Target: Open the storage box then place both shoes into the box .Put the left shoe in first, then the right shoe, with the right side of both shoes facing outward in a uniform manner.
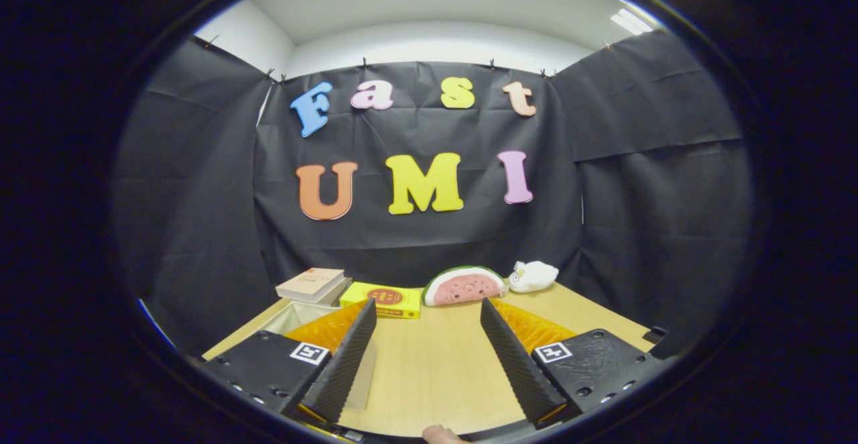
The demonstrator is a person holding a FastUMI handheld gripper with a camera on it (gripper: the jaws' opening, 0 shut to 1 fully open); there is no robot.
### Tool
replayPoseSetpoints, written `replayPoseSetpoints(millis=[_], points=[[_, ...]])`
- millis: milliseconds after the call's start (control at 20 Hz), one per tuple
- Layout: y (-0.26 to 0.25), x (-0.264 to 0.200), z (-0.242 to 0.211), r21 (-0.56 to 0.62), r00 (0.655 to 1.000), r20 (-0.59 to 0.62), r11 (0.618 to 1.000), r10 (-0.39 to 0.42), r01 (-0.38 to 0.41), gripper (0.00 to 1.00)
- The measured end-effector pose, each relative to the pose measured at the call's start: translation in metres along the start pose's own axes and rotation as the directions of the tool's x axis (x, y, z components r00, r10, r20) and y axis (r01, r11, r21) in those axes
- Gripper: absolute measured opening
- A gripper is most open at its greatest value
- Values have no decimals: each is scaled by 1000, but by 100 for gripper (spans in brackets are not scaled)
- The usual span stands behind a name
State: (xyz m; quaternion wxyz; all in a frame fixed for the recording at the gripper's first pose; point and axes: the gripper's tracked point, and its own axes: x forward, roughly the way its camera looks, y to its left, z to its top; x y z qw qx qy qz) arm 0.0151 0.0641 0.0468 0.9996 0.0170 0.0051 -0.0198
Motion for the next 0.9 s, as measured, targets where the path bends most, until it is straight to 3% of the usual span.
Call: replayPoseSetpoints(millis=[200,550,900], points=[[-9,-11,-2,45,998,57,999,22,-24,95],[-32,-12,-48,-45,1000,-1,999,2,-2,96],[-56,-11,-66,-33,999,-36,999,-21,20,96]])
